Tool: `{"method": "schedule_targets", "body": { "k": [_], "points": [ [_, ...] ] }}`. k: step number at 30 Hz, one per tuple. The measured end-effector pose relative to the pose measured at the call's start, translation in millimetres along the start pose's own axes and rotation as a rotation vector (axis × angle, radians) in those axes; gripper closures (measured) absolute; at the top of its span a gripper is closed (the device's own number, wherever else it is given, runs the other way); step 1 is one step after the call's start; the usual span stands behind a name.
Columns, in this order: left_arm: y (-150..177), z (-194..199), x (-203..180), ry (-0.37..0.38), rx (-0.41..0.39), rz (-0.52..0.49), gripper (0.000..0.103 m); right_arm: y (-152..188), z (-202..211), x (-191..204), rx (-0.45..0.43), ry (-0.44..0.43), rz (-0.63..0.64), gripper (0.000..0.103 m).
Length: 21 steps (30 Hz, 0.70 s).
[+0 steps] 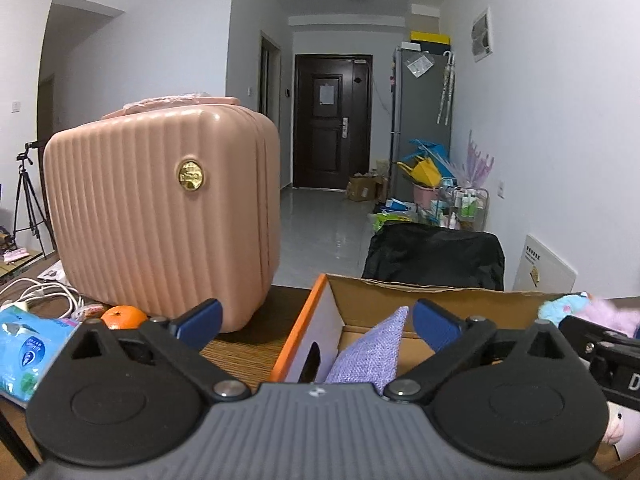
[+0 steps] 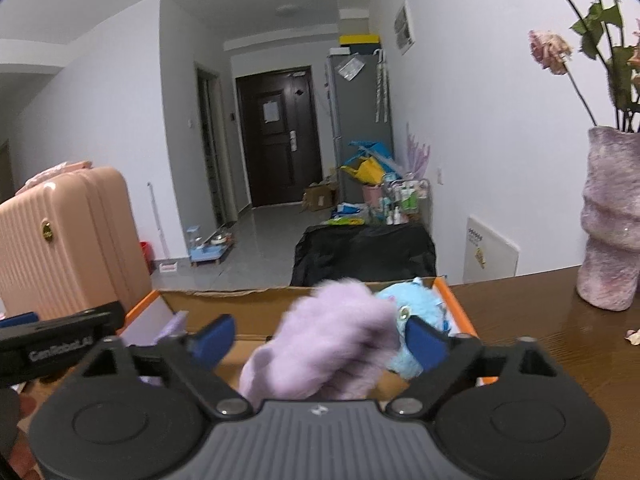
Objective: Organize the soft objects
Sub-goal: 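Open left gripper to drop the pouch into the box while right gripper releases the lavender plush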
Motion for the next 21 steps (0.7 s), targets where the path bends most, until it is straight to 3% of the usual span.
{"method": "schedule_targets", "body": {
  "k": [21],
  "points": [
    [2, 6, 5, 0.009, 0.009, 0.020, 0.000, 1, 3, -6, 0.001, 0.049, 0.008, 0.000]
  ]
}}
Point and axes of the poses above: each gripper's, at about its wrist camera, not at the fingertips, and z roughly against the way its jaws point, x to its left, y to its underside, the point moved 9 cm from there along -z, roughly the way its jaws point, and after that the axes turned 3 degrees about y, right-handed, at the moved point
